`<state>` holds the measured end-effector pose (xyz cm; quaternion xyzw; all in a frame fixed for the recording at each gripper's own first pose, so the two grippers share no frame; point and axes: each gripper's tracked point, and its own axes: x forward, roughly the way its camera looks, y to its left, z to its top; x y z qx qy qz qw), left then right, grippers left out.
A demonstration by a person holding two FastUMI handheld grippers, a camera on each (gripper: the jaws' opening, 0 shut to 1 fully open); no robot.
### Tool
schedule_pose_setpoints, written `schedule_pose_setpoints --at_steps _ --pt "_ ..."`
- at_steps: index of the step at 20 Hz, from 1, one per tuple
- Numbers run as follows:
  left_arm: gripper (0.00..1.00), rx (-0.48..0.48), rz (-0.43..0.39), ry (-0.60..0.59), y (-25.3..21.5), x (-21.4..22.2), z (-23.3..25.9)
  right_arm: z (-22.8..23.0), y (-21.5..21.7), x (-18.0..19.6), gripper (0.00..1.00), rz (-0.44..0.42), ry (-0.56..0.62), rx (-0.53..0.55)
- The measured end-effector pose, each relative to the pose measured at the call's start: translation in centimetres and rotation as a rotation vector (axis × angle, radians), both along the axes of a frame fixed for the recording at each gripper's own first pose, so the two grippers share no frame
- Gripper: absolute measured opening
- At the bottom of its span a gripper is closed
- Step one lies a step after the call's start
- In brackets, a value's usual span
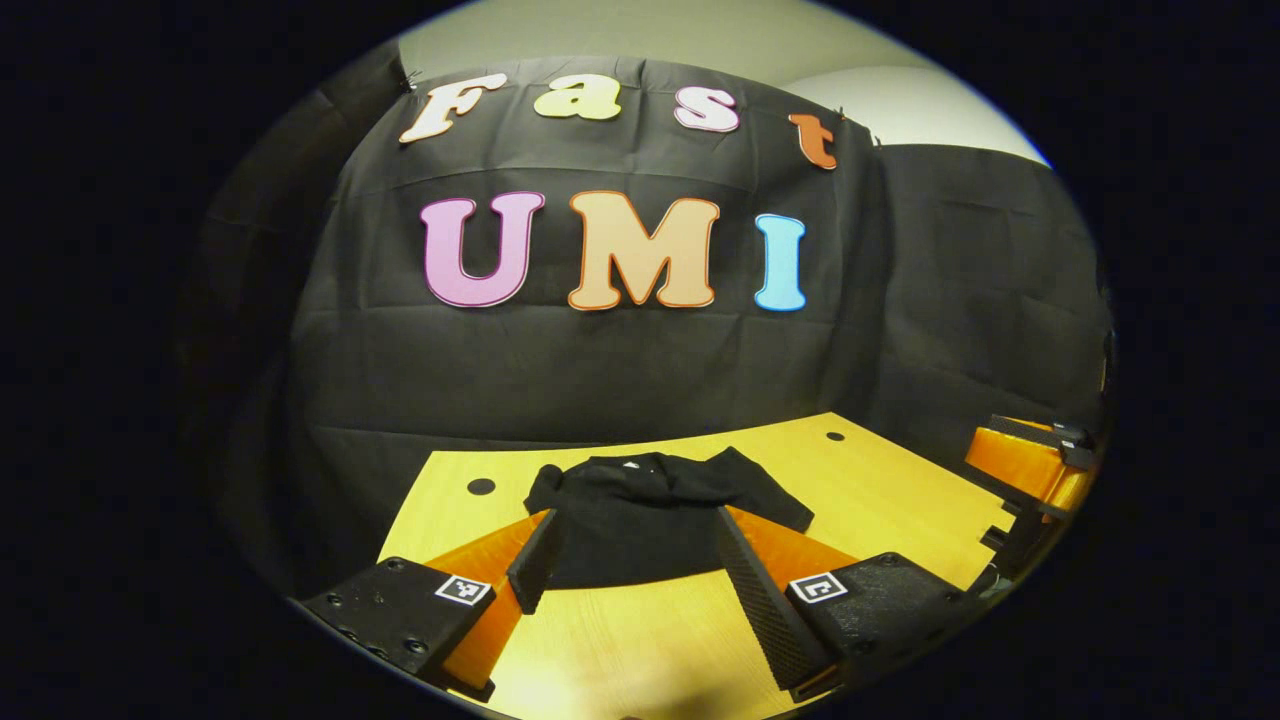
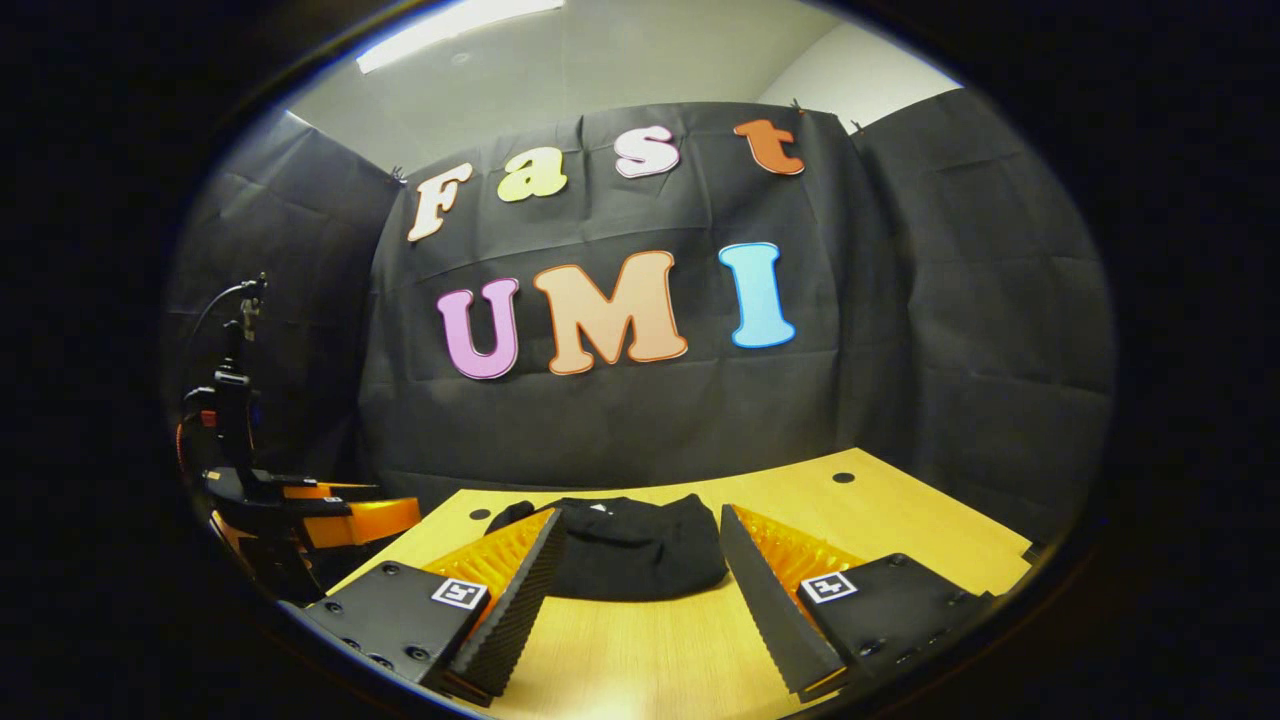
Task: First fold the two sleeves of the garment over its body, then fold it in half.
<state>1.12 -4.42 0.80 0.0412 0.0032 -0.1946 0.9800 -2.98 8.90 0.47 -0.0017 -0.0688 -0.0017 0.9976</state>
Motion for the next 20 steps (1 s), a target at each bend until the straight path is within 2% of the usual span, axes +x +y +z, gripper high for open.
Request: schedule_pose_setpoints --at_steps 2,4,5,7,8,9,10,12,13,16,18,19,20 --pt "0.93 -0.006 0.046 0.002 -0.3 -0.3 -0.1 0.4 -0.3 0.1 0.97 0.047 -0.014 -0.019" --pt "0.93 -0.018 0.1 -0.005 -0.9 -1.0 0.0 0.4 -1.4 -0.2 0.94 0.097 -0.013 -0.048" --pt "0.93 -0.028 0.133 -0.012 -1.3 -1.4 0.1 0.3 -2.2 -0.5 0.98 0.128 -0.007 -0.067" --pt "0.93 -0.06 0.211 -0.028 -2.2 -2.6 0.4 0.3 -4.1 -1.9 0.94 0.183 0.013 -0.095" --pt "0.92 -0.08 0.246 -0.036 -2.6 -3.4 0.5 0.6 -4.9 -2.6 0.98 0.218 0.007 -0.103" --pt "0.93 -0.101 0.275 -0.046 -3.3 -4.1 0.6 1.1 -5.8 -3.2 0.95 0.249 -0.01 -0.111" --pt "0.93 -0.117 0.304 -0.054 -3.9 -4.9 0.6 1.2 -7.1 -3.8 0.97 0.272 -0.02 -0.121" --pt "0.93 -0.14 0.351 -0.062 -5.1 -6.4 0.1 0.8 -9.7 -4.9 0.94 0.302 -0.015 -0.143" --pt "0.92 -0.145 0.37 -0.063 -5.8 -7.2 -0.3 0.5 -11.0 -5.4 0.97 0.307 -0.006 -0.152" --pt "0.92 -0.137 0.399 -0.066 -8.5 -9.8 -1.3 0.0 -14.6 -7.0 0.94 0.32 -0.002 -0.151" --pt "0.92 -0.124 0.383 -0.061 -11.3 -11.0 -2.0 -0.3 -16.6 -8.1 0.97 0.318 0.003 -0.136" --pt "0.93 -0.114 0.368 -0.053 -12.6 -11.5 -2.4 -0.4 -17.6 -8.6 0.94 0.311 -0.003 -0.129" --pt "0.92 -0.102 0.349 -0.048 -14.1 -11.9 -2.6 -0.3 -18.6 -9.0 0.97 0.303 -0.011 -0.123"
